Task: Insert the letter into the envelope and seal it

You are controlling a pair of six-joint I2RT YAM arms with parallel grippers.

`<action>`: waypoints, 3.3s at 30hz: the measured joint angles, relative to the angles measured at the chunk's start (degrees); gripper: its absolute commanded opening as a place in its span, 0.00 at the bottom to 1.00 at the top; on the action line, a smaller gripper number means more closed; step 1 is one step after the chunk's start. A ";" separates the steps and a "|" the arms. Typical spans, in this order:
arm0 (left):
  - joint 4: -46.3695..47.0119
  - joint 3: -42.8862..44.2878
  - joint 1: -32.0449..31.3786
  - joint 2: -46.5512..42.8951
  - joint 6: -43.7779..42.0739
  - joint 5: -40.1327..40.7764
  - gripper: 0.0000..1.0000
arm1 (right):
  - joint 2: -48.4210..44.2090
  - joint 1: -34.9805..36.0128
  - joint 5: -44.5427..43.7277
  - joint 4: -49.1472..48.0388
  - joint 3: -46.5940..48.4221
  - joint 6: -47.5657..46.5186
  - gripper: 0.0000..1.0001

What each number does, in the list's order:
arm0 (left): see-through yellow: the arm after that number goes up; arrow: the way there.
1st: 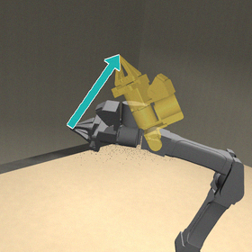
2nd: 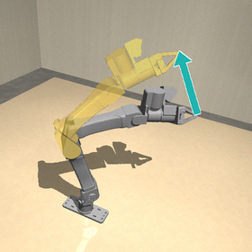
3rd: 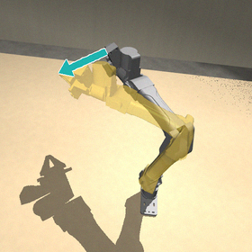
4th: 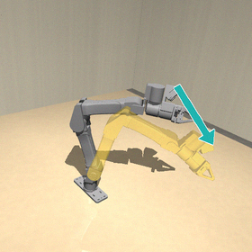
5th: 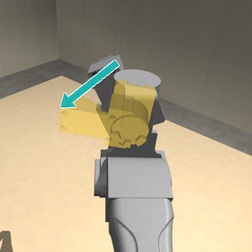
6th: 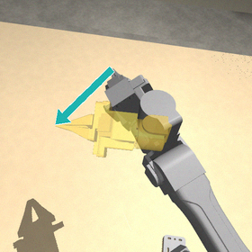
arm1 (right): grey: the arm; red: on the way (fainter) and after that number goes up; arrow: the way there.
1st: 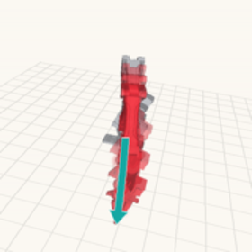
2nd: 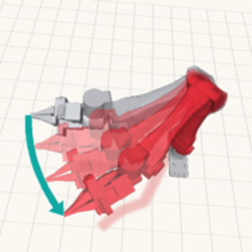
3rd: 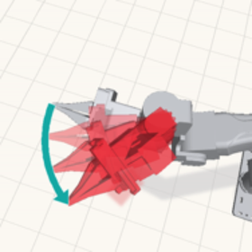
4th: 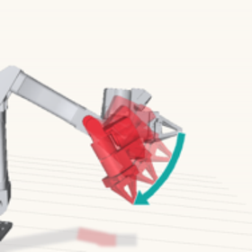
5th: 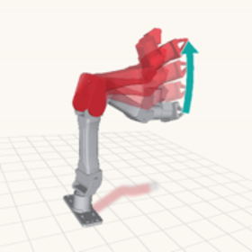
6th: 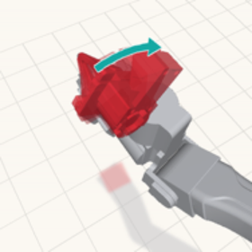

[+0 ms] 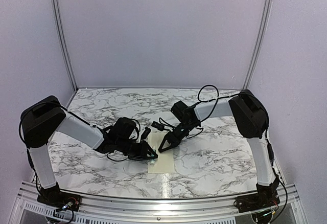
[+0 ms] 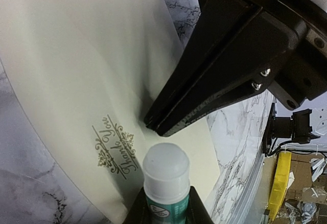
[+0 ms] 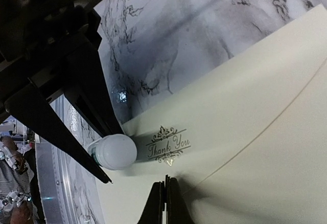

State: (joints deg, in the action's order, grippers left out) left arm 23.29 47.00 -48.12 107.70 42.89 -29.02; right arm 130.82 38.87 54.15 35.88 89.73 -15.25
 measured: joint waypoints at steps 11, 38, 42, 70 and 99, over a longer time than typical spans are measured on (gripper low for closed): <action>0.00 0.00 0.02 -0.02 -0.26 0.11 0.00 | 0.00 0.94 -0.55 -0.02 0.15 0.00 0.00; -1.49 10.43 5.81 6.71 -1.68 1.46 0.00 | -2.60 1.49 -1.84 -2.71 -4.13 0.11 0.00; -0.94 10.51 5.86 7.63 -1.40 1.22 0.00 | -3.15 1.49 -2.29 -2.80 -4.63 -0.02 0.00; -0.66 10.51 5.95 7.76 -0.92 1.01 0.00 | -1.86 -0.13 -4.13 -0.37 -0.96 0.00 0.00; -1.75 10.51 5.97 5.75 -2.29 1.70 0.00 | -0.50 -0.61 -4.28 1.60 1.42 -1.51 0.01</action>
State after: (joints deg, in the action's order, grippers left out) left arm 21.54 57.52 -42.15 113.45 40.60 -27.31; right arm 130.32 38.26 49.87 37.47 91.15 -16.75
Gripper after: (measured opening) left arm 0.175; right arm 0.002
